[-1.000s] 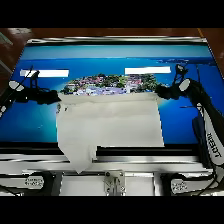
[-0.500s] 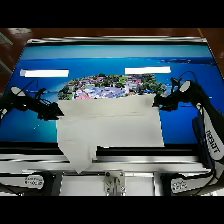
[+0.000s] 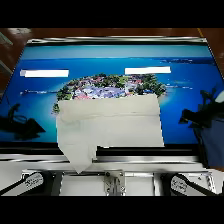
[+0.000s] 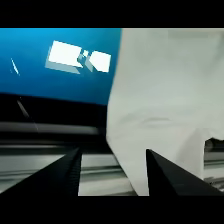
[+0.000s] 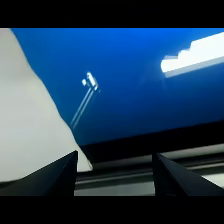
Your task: Fold the shirts.
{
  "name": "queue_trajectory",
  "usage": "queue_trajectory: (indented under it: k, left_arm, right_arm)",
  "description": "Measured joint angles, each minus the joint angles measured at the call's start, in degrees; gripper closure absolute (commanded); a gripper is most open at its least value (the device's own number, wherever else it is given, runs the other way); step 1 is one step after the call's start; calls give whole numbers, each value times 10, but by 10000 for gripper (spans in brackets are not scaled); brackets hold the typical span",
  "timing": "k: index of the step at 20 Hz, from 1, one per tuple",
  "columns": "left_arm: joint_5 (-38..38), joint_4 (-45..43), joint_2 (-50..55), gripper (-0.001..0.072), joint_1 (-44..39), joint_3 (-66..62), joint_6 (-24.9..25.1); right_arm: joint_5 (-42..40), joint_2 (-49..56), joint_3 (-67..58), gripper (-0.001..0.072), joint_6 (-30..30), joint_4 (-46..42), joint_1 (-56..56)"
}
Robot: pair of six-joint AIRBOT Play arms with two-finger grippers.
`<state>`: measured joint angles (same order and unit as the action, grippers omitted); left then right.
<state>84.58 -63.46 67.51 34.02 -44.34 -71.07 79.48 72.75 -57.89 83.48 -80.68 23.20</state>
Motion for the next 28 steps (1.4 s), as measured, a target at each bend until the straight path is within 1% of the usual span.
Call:
queue_trajectory:
  k: [3, 6, 9, 11, 15, 21, 22, 24, 25, 26, 27, 28]
  left_arm:
    - [-17, 27, -48, 224, 35, 123, 35]
    - [-36, 33, -52, 224, 30, 178, 45]
    - [-50, 35, -36, 224, 3, 198, 48]
    - [-58, 34, -21, 224, -19, 202, 49]
    - [-86, 39, 6, 224, -52, 205, 49]
    - [-130, 97, 27, 231, -84, 205, 44]
    - [-135, 102, 30, 297, -91, 205, 44]
    - [-142, 108, 38, 408, -106, 205, 44]
    - [-144, 111, 42, 448, -113, 205, 44]
    - [-147, 115, 46, 454, -120, 205, 44]
    - [-148, 117, 49, 494, -127, 205, 44]
    - [-148, 119, 51, 620, -135, 205, 44]
  right_arm:
    - [-15, -47, 67, 136, -18, 19, 40]
    - [-51, -66, 96, 136, -24, 59, 54]
    - [-87, -73, 107, 136, -27, 105, 59]
    - [-105, -76, 110, 136, -27, 119, 61]
    - [-122, -77, 113, 136, -27, 129, 62]
    - [-130, -78, 113, 136, -25, 126, 62]
    - [-132, -78, 113, 136, -24, 125, 62]
    - [-136, -78, 113, 136, -18, 118, 62]
    - [-136, -77, 114, 135, -16, 115, 62]
    - [-135, -75, 116, 134, -14, 112, 62]
    - [-131, -71, 122, 134, -12, 110, 62]
    - [-124, -66, 129, 134, -13, 111, 62]
